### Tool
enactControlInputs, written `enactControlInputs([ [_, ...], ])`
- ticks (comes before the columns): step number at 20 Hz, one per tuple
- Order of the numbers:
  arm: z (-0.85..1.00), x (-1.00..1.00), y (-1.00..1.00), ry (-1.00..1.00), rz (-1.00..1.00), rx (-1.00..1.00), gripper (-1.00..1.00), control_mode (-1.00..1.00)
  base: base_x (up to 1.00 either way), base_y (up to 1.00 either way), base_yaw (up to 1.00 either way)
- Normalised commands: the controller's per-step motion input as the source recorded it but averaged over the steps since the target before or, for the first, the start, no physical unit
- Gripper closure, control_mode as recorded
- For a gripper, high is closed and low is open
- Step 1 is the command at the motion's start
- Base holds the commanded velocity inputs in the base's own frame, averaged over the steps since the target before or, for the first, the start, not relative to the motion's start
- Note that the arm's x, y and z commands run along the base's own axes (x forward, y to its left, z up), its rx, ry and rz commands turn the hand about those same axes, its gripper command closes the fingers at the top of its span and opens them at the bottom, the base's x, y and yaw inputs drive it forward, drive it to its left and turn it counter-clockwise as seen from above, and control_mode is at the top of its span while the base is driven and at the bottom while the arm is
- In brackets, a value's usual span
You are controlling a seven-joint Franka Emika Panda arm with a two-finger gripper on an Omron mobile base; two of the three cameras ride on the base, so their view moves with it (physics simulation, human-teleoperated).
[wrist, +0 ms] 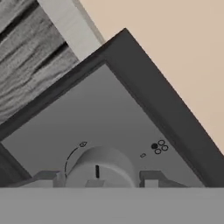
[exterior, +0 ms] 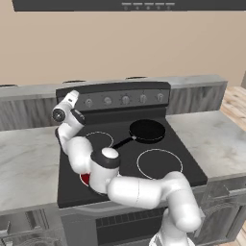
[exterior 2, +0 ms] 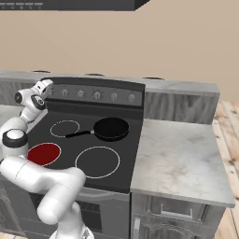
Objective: Turn off the front left burner of the stove.
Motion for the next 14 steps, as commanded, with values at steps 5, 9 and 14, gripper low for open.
enactControlInputs([
  [5,0.00,0.00,0.00,-0.07,-0.21,0.38,1.00,-1.00,0.00,0.00,0.00],
  [9,0.00,0.00,0.00,-0.15,-0.20,0.43,1.00,-1.00,0.00,0.00,0.00],
  [14,0.00,0.00,0.00,-0.19,-0.20,0.48,1.00,-1.00,0.00,0.00,0.00],
])
